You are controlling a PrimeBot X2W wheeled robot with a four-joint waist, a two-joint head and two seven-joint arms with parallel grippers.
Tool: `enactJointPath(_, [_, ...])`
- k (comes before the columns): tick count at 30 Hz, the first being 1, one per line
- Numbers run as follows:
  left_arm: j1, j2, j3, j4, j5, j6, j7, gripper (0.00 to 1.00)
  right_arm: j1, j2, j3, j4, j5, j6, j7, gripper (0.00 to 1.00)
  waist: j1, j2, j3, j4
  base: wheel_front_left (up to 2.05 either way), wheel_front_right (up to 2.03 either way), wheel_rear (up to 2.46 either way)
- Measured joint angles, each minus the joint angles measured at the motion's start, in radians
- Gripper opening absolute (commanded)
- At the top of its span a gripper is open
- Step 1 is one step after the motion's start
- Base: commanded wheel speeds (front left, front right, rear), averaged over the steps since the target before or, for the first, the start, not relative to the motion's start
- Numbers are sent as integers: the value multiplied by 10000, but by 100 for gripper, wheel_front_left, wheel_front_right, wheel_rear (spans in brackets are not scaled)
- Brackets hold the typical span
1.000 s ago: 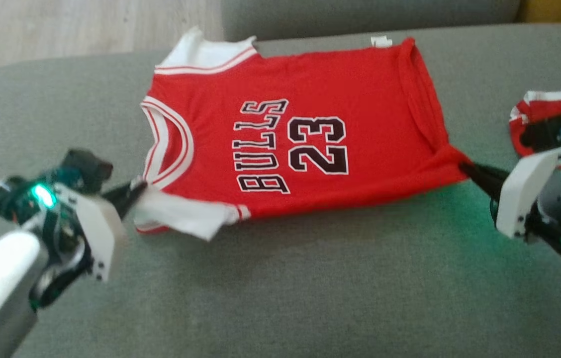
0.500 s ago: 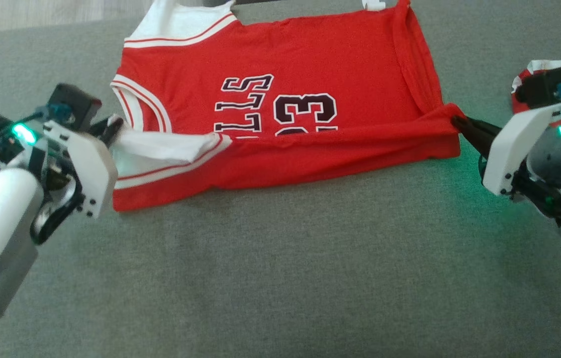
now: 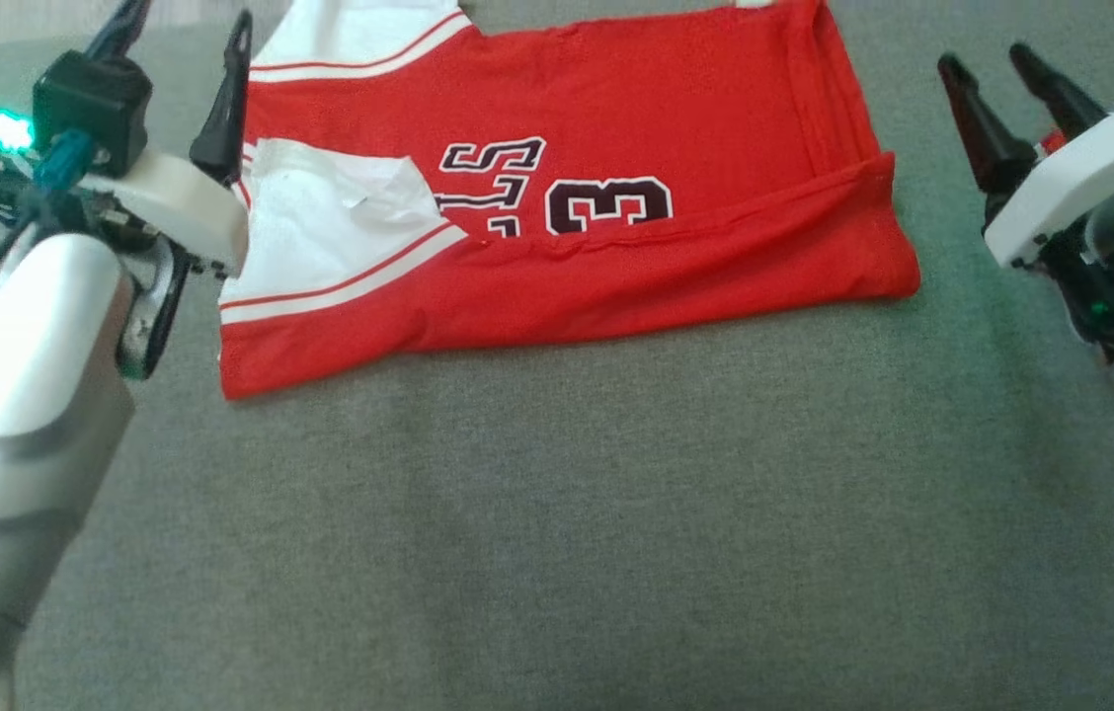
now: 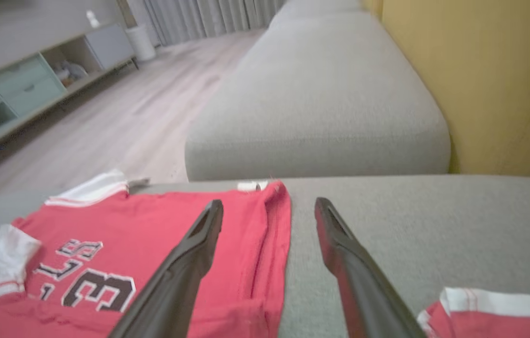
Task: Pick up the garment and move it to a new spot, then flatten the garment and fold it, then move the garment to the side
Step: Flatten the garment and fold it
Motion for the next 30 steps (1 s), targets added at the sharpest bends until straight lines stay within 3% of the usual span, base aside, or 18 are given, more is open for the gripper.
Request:
enactJointPath(6, [321, -654, 554, 0, -63, 715, -1812, 100, 8, 681, -1053, -21, -194, 0, -1802, 100, -1, 0, -524, 73, 0, 0, 0])
enactJointPath(12, [1834, -1049, 1198, -1026, -226, 1438, -2115, 100, 501, 1421, -2548, -579, -1463, 0, -2621, 100, -1, 0, -1173, 157, 0, 0, 0])
enactJointPath(17, [3599, -1360, 1898, -2476, 182, 1958, -2144, 100, 2631, 2644, -4665, -1914, -3413, 0, -2638, 100, -2, 0, -1616, 238, 0, 0, 0])
enactJointPath(22, [5419, -1768, 2447, -3083, 681, 2088, -2144, 100, 5465, 4040, -6169, -3342, -5315, 0, -2646, 100, -3, 0, -1860, 343, 0, 0, 0])
enactJointPath(26, [6471, -2288, 2823, -3020, 771, 2056, -2144, 100, 7104, 4194, -6564, -3812, -5850, 0, -2656, 100, -1, 0, -1927, 376, 0, 0, 0])
enactJointPath(30, [7009, -2541, 3127, -2821, 1085, 1816, -2142, 100, 7662, 4232, -6303, -4249, -5762, 0, -2656, 100, -1, 0, -1906, 340, 0, 0, 0])
